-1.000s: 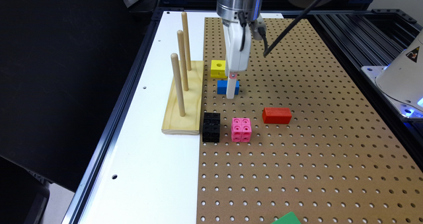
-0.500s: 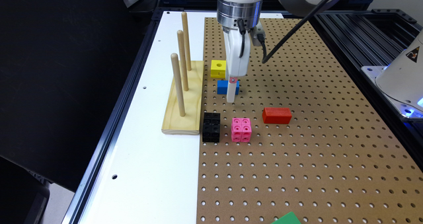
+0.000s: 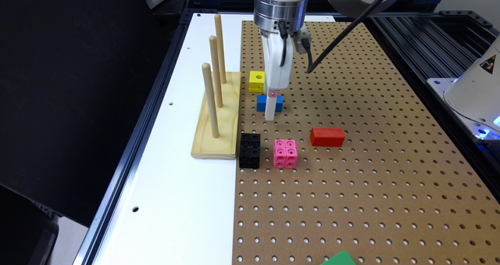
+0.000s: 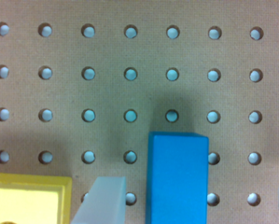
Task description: Pick up narrow blue stick.
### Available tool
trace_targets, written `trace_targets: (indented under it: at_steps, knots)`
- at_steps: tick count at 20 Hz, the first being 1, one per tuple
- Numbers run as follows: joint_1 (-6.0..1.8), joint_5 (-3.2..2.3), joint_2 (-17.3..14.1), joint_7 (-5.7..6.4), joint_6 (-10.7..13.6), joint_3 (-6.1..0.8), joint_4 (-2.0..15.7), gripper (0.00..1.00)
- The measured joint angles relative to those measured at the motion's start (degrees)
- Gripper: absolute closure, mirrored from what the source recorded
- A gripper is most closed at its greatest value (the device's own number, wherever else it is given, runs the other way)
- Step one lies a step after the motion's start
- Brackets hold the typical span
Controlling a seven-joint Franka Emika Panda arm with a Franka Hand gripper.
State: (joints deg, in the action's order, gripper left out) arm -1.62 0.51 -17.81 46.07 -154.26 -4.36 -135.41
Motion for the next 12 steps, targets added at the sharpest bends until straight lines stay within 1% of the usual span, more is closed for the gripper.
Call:
trace_targets:
  at_steps: [2,4,5,9,10,12]
  knots:
    - [0.0,0.0,-0.95,0.0,-0.64,0.0,0.01,0.0]
    - [0.0,0.0,-2.94,0.0,-2.71,0.0,0.1,0.0]
    - [0.03,-0.03,-3.1,0.06,-3.04,0.0,0.25,0.0]
    - [0.02,-0.03,-3.31,0.06,-3.06,0.0,0.51,0.0]
    - [0.02,-0.03,-3.31,0.05,-3.06,0.0,0.52,1.0]
    - [0.02,-0.03,-3.31,0.05,-3.06,0.0,0.52,1.0]
